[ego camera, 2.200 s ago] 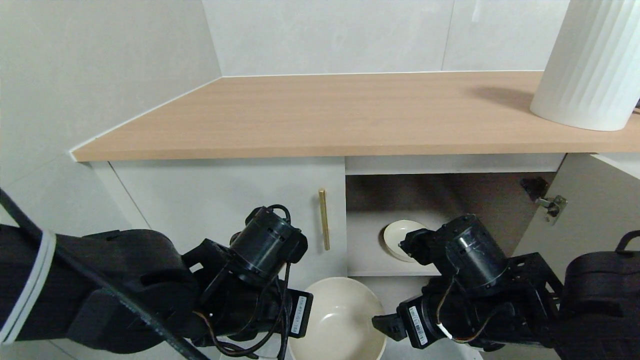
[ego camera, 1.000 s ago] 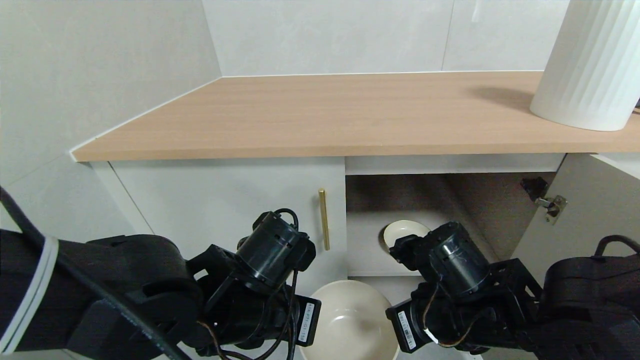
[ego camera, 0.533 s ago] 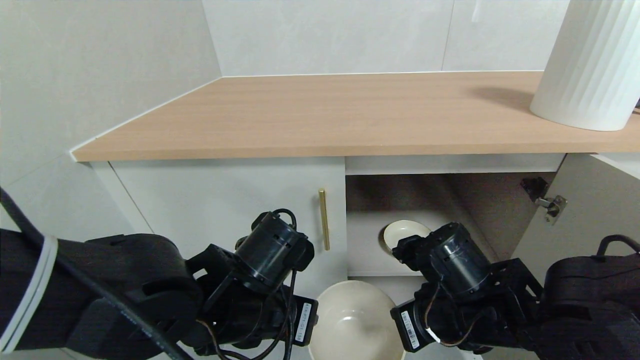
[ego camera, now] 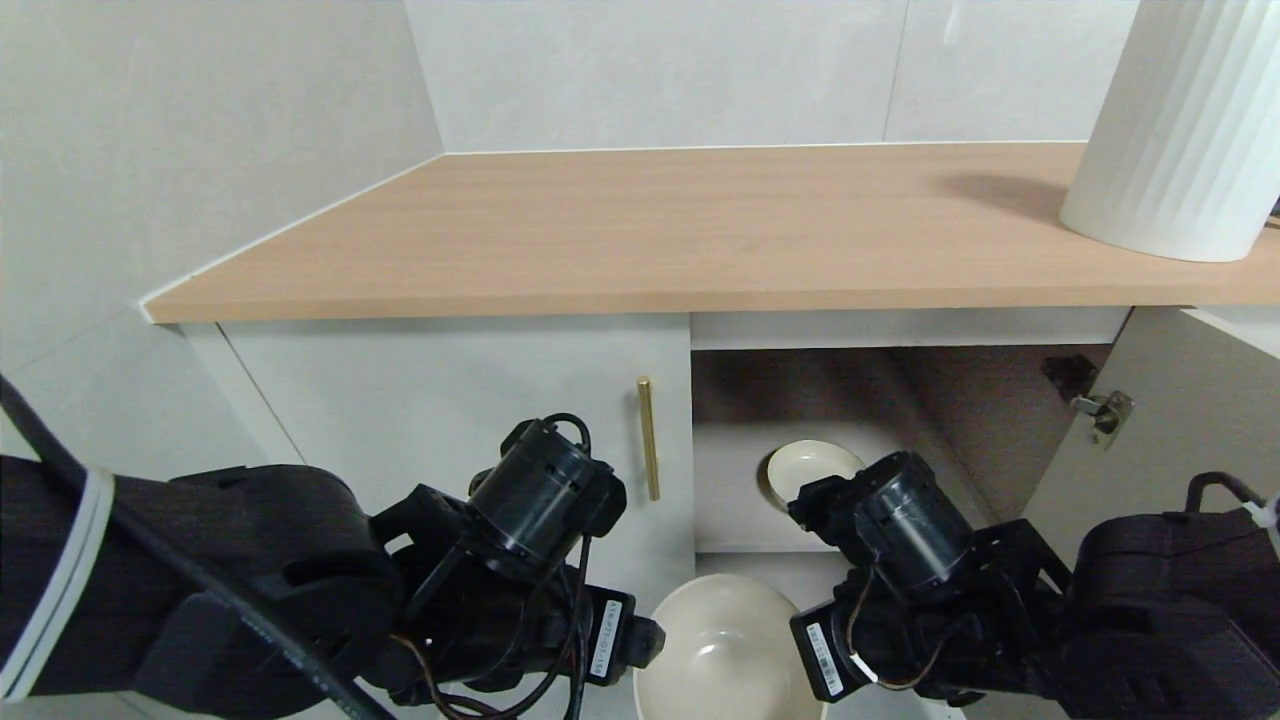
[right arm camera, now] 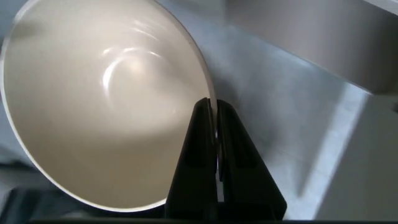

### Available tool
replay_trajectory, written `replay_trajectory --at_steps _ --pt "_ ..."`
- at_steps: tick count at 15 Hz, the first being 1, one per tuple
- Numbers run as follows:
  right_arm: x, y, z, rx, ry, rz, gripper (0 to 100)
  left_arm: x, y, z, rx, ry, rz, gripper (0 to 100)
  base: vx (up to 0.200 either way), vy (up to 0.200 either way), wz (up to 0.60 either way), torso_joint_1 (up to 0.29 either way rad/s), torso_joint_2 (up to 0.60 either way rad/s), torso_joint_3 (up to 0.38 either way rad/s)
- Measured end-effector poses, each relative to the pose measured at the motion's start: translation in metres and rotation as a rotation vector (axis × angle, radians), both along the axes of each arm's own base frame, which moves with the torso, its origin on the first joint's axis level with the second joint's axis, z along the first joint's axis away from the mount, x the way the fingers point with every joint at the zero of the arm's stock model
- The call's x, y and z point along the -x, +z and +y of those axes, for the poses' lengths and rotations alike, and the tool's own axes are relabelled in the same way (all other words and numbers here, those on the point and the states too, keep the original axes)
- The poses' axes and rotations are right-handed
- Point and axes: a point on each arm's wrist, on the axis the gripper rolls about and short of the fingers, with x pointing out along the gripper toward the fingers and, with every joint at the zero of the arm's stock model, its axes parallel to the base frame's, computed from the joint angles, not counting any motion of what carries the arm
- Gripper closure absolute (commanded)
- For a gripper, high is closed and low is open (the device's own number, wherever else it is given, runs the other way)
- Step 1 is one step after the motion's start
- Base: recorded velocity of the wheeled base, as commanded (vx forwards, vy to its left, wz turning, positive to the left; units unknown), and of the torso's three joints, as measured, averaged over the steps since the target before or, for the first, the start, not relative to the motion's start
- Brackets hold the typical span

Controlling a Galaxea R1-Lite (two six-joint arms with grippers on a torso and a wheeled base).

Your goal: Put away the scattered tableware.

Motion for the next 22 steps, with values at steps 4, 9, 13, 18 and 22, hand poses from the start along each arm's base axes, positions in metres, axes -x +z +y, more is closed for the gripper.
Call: replay_trajectory --at_steps 4,9,13,18,22 --pt "-0.025 -0.018 -0.011 0.073 -0.119 0.001 100 0.0 0.001 0.0 0.003 0.0 -0.003 0 0.0 0.0 0.0 0.0 0.0 0.0" --pt "-0.079 -0.023 -0.035 0.057 -0.338 -0.028 100 0.0 0.002 0.001 -0.005 0.01 -0.016 0 0.0 0.0 0.0 0.0 0.0 0.0" --pt "-0.115 -0.015 -0.047 -0.085 -0.538 -0.041 100 0.0 0.002 0.001 -0.005 0.011 -0.016 0 0.0 0.0 0.0 0.0 0.0 0.0" --pt "-0.152 -0.006 -0.063 -0.272 -0.69 -0.137 100 0.0 0.002 0.001 -0.007 0.011 -0.015 0 0.0 0.0 0.0 0.0 0.0 0.0" --pt "-0.169 -0.015 -0.074 -0.273 -0.77 -0.166 100 0.0 0.001 0.001 -0.007 0.011 -0.013 0 0.0 0.0 0.0 0.0 0.0 0.0"
